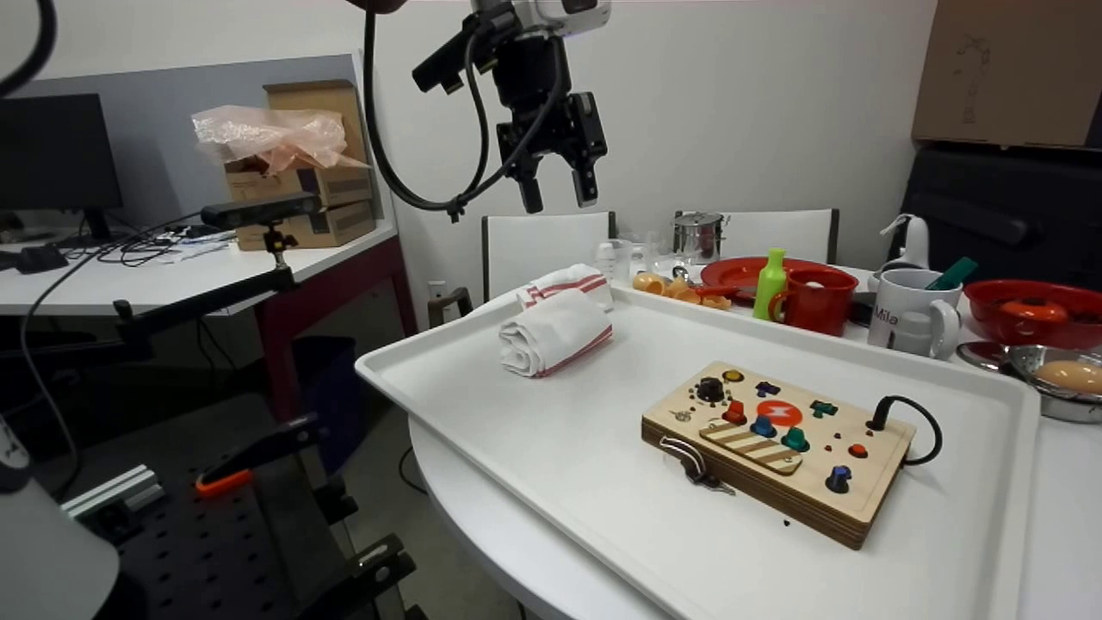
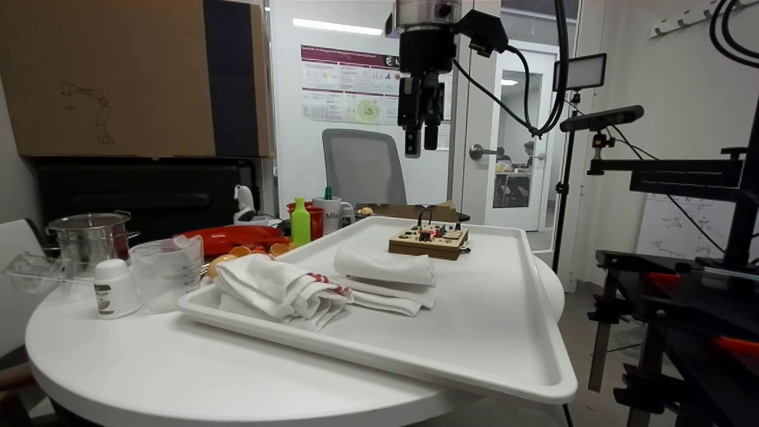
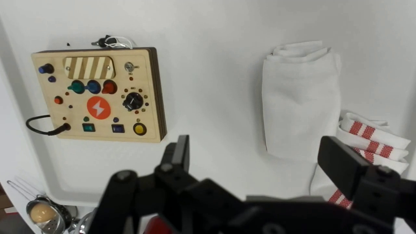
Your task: Use the white towel to wipe the table
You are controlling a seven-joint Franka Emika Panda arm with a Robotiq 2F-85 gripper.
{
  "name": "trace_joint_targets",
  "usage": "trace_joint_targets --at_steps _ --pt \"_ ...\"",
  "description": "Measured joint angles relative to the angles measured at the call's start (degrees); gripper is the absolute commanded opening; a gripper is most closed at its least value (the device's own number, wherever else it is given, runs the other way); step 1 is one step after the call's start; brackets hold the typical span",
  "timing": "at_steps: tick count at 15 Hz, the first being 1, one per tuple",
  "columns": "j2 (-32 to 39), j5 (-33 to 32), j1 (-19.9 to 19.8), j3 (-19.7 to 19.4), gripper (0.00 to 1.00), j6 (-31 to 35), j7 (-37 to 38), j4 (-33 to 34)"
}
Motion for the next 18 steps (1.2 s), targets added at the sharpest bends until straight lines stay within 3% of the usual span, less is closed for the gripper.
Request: trace_joint_targets --at_steps 8,13,18 --pt "0.78 0.22 0.27 -1.4 1.0 1.56 -1.75 -0.33" --pt "4.56 8.1 2.4 -0.96 1.0 8.9 -12.05 -1.18" --pt "10.01 13.65 5.05 1.3 1.0 9.55 -20.26 1.07"
